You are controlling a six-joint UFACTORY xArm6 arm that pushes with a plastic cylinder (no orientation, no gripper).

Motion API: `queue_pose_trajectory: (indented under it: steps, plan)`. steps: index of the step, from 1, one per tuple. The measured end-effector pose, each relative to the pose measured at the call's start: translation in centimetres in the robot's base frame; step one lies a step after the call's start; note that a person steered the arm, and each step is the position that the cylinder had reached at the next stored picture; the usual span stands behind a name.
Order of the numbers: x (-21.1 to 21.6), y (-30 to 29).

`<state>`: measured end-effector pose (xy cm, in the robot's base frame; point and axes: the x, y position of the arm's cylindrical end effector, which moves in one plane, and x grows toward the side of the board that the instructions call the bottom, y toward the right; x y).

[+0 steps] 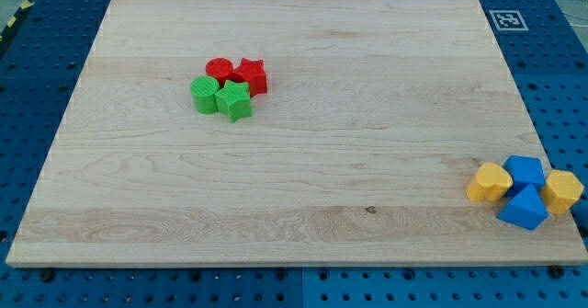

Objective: Separate the blue triangle from the group of blocks

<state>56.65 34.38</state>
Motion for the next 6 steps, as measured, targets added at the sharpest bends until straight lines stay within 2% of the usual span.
queue_pose_trajectory:
  steps: [4,6]
  plan:
    - [1.4,-6.2]
    - [0.9,-12.0]
